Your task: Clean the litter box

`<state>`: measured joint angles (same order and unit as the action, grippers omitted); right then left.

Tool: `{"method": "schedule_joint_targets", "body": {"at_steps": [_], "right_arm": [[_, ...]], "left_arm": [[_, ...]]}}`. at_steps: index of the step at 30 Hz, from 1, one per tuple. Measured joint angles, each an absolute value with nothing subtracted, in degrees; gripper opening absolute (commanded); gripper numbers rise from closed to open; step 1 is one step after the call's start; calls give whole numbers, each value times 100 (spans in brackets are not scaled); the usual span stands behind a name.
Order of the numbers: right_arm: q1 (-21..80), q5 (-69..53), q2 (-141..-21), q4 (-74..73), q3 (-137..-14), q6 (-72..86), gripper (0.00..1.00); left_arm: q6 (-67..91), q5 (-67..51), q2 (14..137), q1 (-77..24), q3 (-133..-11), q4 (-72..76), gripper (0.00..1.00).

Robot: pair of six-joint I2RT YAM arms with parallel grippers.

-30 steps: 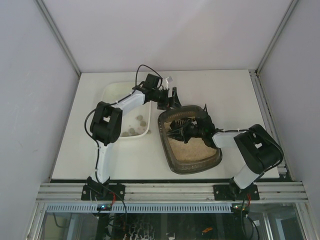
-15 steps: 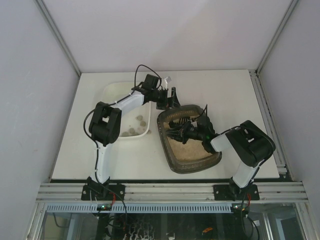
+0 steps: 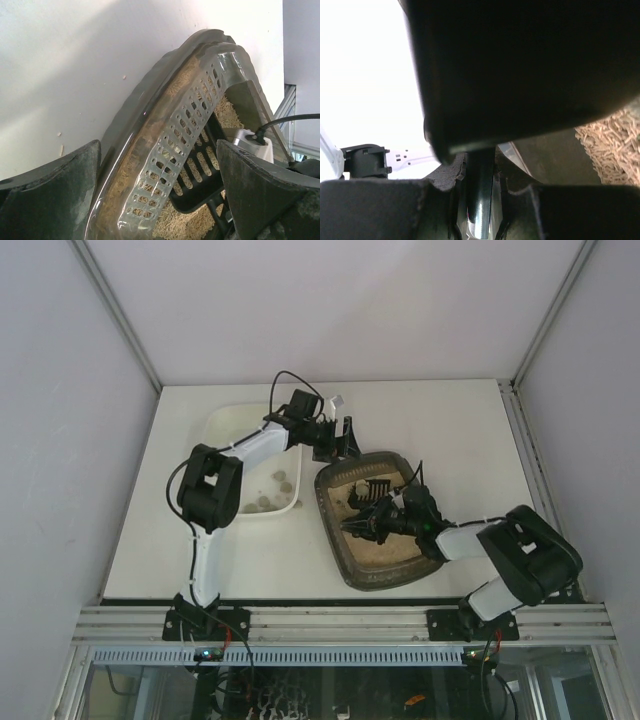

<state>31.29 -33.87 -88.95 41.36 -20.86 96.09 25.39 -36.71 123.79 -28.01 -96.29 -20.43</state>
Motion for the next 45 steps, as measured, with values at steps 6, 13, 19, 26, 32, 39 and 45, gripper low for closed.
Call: {"method": "schedule_joint_targets", "body": {"at_steps": [6,13,19,26,32,39,45], "right_arm": [[3122,-3387,-8042,3192,-1990,9227,0],[3026,-3374,-7118,2394,-1638,9002,0],[3009,-3297,-6296,1708,-1431,8838,0],[3015,-3271,-5572,1055,-1431,8208,0],[3015,-3203,-5371,788,-1426,7546,0],[3111,-3221,-5059,434,-1424,6694,0],[3133,-3221,-4611,263,-1391,6257,0]], "left_arm": [[2539,-3673,12333,-2799,-9557,-2047,100],[2536,-3673,12331,-2799,-9557,-2071,100],[2534,-3673,12311,-2799,-9557,-2115,100],[2510,-3669,12280,-2799,-9557,-2276,100],[2270,-3586,12171,-2803,-9561,-2650,100],[1684,-3247,11791,-2838,-9533,-3463,100],[1337,-2958,11034,-2845,-9531,-3863,100]]}}
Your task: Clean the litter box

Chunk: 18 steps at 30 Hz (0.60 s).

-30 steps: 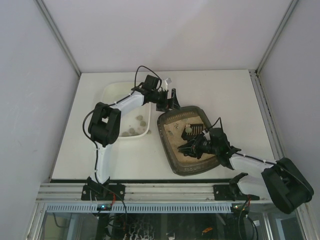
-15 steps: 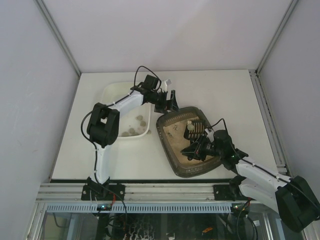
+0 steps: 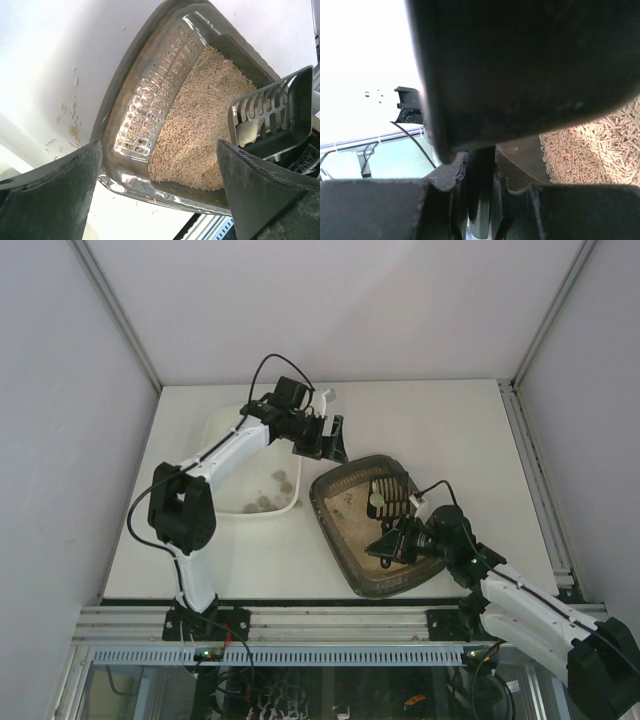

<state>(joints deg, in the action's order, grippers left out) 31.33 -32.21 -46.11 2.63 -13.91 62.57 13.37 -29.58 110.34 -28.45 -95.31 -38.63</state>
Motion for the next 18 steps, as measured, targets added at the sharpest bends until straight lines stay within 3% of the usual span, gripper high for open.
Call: {"method": "schedule_joint_targets", "body": {"at_steps": [11,18], "right_arm": [[3218,-3035,-2873,366,-709,5828,0],[3304,-2919,-1962,-102,-668,5192,0]], "left_arm": [[1313,-2740,10965,-2842,-9859,-4532,100],[556,-1905,10280,-2821,-10125,-5610,100]]}}
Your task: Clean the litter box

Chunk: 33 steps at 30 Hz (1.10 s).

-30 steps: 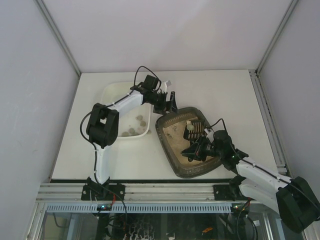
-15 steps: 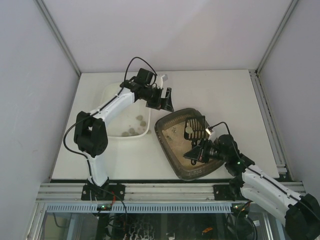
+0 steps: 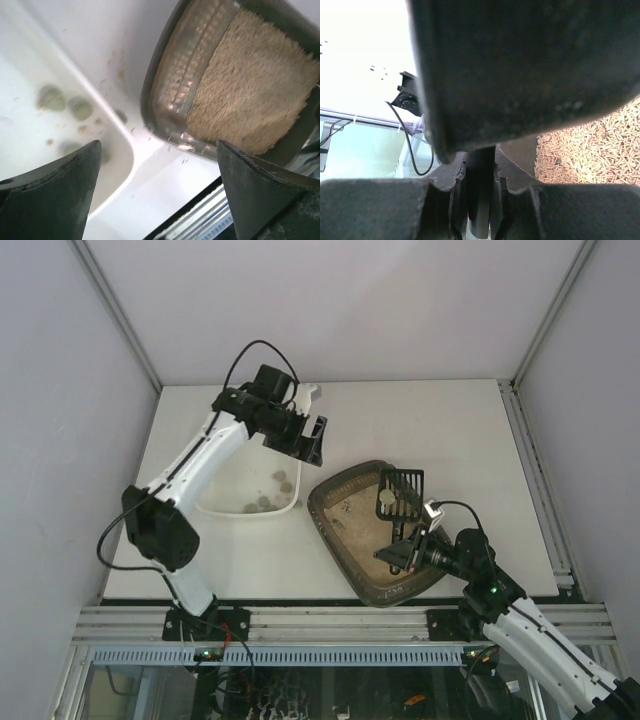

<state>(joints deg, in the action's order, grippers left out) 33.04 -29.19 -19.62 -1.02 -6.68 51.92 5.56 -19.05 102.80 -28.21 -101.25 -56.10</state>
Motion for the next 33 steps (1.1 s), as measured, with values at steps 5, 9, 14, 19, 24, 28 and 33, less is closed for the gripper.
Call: {"method": "schedule_joint_targets", "body": {"at_steps": [5,9,14,19,24,28,33], "right_arm": [[3328,-2797,-1865,-99,-672,5103,0],[3581,-2683,-2423,-381,-1035,4794,0],[3656,-2510,-2355,-416,-1201,4720,0],[3789,-2628,-2423,-281,-1151,4967,0],[3758,-2668,-1599,847,-180,6226,0],[4014,-2554,-1516,1627,-69,7063,0],[4123,-2255,-1358,2602,-73,7828,0]], "left_arm": [[-132,-1168,9233,-2821,-9994,-6099,100],[-318,-637,8401,-2821,-9714,-6270,100],[-425,-515,8077,-2683,-9708,-6626,100],[-539,-591,7896,-2495,-9386,-6796,100],[-567,-591,7553,-2484,-8847,-6805,100],[-569,-558,7456,-2482,-8619,-6753,100],[-572,-563,7452,-2482,-8488,-6670,100]]}}
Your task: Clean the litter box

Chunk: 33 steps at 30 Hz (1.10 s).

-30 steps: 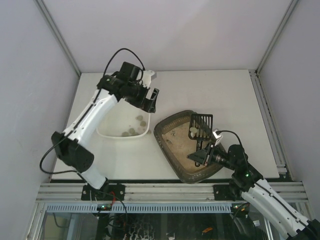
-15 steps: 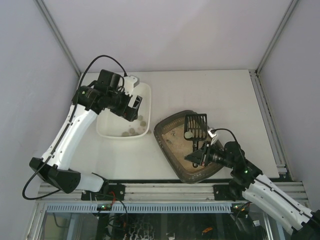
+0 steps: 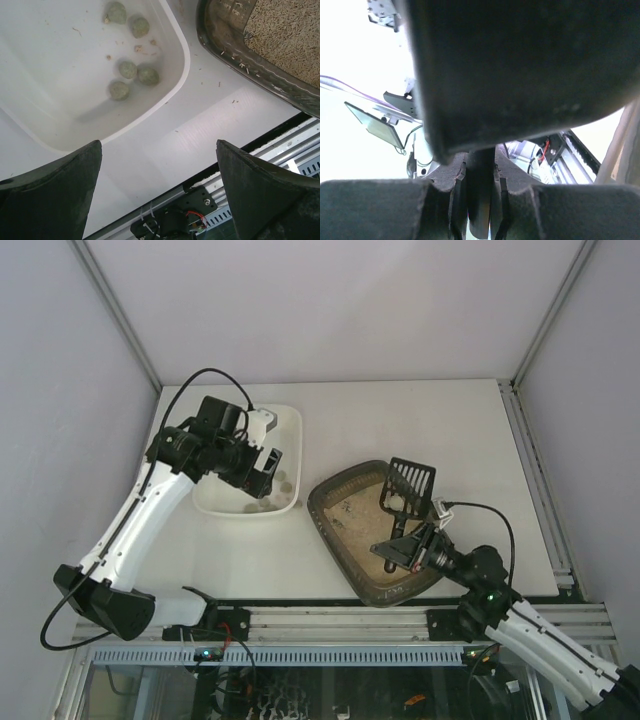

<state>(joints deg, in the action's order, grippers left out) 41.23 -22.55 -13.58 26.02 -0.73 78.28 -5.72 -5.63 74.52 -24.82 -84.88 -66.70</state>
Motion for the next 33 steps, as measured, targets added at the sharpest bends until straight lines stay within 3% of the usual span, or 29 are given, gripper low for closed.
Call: {"method": "schedule_joint_targets", "body": {"at_steps": [6,19,23,28,33], "right_arm": [[4215,-2499,-2091,2421,-134,7922,0],[3575,-2792,-2018,1470,-554,7808,0],[3909,-2860,-2274,1179,-620,7596,0],[3575,-2862,-2316,902,-652,7494,0],[3518,-2932,-3402,117,-1658,6978,0]], "left_arm": [[-572,-572,7452,-2473,-8420,-6604,100],[-670,-829,7450,-2383,-8333,-6563,100],[-674,-1326,7443,-2010,-8248,-6589,100],[-607,-1857,7380,-1472,-8206,-6508,100],[-552,-2097,6965,-987,-7865,-6307,100]]}}
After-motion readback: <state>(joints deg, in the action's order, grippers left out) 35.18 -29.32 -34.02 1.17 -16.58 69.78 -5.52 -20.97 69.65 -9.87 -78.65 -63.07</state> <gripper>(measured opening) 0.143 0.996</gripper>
